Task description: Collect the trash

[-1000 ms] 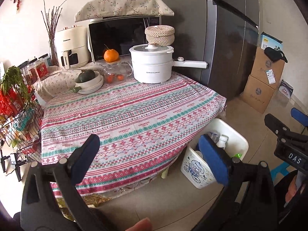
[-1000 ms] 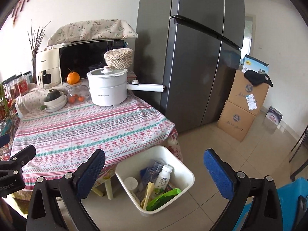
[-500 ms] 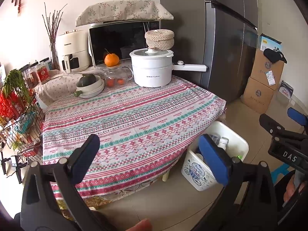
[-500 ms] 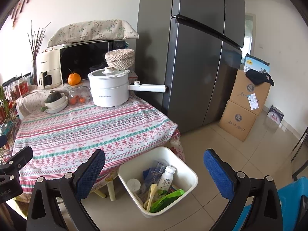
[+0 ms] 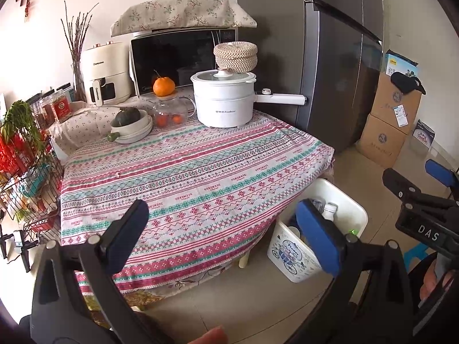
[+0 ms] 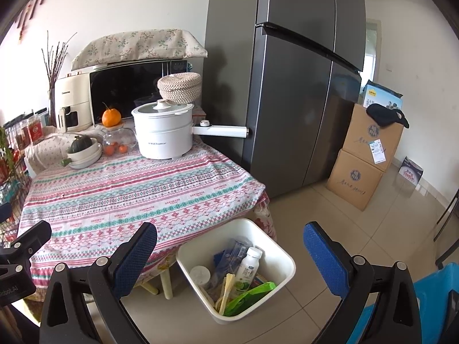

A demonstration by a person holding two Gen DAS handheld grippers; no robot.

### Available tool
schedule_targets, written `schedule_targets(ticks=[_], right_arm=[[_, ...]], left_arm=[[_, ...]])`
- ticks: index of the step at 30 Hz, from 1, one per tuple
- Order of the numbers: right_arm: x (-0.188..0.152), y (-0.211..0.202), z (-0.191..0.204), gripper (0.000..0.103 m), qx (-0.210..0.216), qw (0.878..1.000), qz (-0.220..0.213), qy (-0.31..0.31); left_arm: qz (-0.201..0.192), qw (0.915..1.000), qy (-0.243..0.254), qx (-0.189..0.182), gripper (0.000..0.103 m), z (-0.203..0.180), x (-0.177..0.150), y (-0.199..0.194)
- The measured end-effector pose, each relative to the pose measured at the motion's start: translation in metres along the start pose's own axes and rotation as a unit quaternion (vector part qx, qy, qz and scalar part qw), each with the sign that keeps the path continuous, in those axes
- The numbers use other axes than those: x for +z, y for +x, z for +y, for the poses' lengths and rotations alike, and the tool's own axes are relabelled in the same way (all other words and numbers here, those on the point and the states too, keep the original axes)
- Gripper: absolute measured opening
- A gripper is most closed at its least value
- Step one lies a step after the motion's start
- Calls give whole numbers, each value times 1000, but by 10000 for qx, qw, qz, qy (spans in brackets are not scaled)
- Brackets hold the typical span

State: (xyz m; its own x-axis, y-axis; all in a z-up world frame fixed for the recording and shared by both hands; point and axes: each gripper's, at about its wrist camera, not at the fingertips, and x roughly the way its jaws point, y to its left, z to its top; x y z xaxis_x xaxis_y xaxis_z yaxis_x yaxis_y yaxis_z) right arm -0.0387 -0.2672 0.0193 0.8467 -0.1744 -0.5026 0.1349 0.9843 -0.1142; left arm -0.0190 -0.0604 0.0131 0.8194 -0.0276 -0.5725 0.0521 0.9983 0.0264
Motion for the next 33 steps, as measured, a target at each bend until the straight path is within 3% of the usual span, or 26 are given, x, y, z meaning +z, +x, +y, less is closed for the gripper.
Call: schedule_targets(ticks=[33], right_arm=[[1, 4, -3, 103, 41, 10000, 47, 8]], left_arm=[[29, 10000, -28, 10, 102, -1, -3, -1]])
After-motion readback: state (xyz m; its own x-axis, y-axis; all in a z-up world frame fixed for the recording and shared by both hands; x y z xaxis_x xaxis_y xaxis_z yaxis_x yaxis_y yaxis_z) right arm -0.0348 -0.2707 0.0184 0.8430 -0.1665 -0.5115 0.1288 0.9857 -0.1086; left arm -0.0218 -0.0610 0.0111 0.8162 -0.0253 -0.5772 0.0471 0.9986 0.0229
